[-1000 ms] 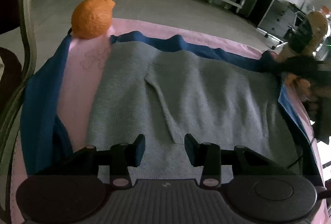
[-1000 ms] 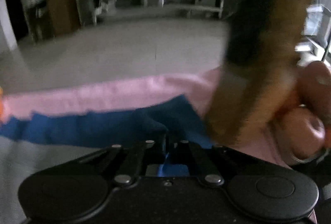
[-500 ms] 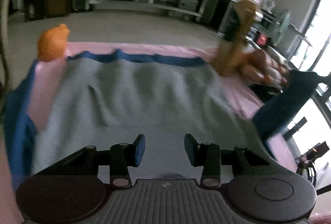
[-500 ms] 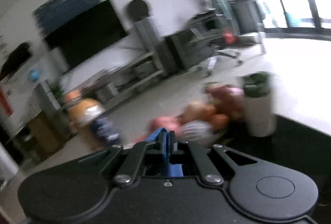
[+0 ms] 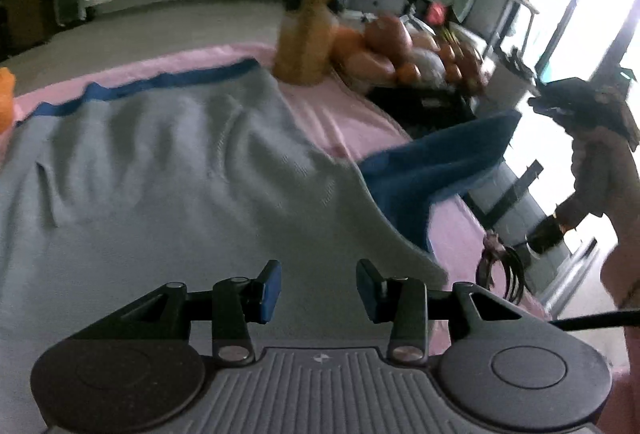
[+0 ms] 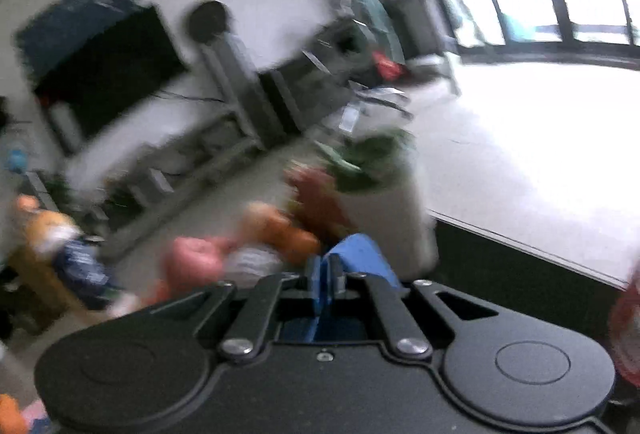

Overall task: Fold clothes
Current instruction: 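Grasp the blue sleeve with the right tool and pull it out from the body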

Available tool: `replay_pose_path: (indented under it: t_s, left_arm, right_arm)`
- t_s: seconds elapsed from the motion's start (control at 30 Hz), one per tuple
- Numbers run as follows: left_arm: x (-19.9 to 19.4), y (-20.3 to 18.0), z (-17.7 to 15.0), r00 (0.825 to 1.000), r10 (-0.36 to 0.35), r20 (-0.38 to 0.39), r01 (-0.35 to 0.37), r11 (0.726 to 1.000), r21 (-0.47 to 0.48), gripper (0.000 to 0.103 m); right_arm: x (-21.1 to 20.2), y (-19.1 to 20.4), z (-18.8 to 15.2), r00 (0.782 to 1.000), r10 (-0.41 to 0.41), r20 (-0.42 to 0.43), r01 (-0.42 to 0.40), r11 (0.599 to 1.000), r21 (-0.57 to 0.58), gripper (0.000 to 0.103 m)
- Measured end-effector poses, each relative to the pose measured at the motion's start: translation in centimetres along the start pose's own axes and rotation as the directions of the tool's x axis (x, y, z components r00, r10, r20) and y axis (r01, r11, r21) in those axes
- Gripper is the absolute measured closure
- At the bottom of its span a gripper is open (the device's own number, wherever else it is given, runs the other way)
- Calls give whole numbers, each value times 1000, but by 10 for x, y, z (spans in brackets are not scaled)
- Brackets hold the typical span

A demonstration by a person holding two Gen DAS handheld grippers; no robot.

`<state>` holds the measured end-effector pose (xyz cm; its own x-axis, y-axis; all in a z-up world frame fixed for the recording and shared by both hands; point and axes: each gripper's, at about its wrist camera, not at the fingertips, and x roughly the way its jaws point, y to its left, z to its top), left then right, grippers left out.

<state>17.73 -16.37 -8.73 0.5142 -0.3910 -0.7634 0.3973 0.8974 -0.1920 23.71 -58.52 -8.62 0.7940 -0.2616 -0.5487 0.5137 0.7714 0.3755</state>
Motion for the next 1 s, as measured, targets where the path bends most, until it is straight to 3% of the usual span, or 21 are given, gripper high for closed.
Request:
replay_pose_path:
  t_s: [0.03, 0.07, 0.17, 0.27, 0.4, 0.7, 0.77, 0.83, 0.87, 0.93, 1.0]
  left_arm:
    - [2, -3, -3, 1000, -11, -14, 11, 1000, 9, 63]
    - [4, -6, -6, 999, -21, -28, 22, 1000, 17, 63]
    - [10, -15, -7, 998, -40, -56, 42, 999, 34, 62]
    - [21, -29, -1, 995, -61, -84, 65, 996, 57, 54]
    - [40, -51, 8, 991, -96, -96, 106, 989, 99, 56]
    - [70, -64, 10, 984, -138, -115, 149, 984, 96, 58]
    - [70, -59, 9, 985, -130, -116, 141, 986, 90, 58]
    - [69, -52, 9, 985, -126, -117, 134, 989, 68, 58]
    - [69, -49, 8, 985, -123, -117, 131, 990, 56, 58]
    - [69, -46, 9, 986, -121, -116, 126, 991, 39, 59]
    - [69, -46, 10, 986, -121, -111, 126, 991, 40, 59]
  right_arm:
    - [8, -3, -2, 997, -55, -62, 54, 998, -16, 79]
    - [16, -6, -3, 986, -110, -123, 107, 994, -35, 78]
    - [10, -12, 0, 972, -151, -182, 149, 988, -28, 76]
    - [2, -13, 6, 979, -111, -171, 117, 993, 25, 57]
    - [34, -25, 0, 974, -48, -222, 78, 989, 129, 55]
    - [85, -52, -15, 965, -70, -251, 136, 957, 256, 66]
    - [90, -57, -18, 970, -32, -240, 105, 949, 296, 74]
    - [92, -60, -18, 974, 22, -224, 55, 943, 328, 95]
    - [91, -59, -18, 977, 43, -209, 30, 941, 337, 100]
    - [84, -47, -11, 980, 63, -187, -4, 954, 298, 100]
    - [68, -24, 1, 975, 169, -142, -128, 957, 260, 100]
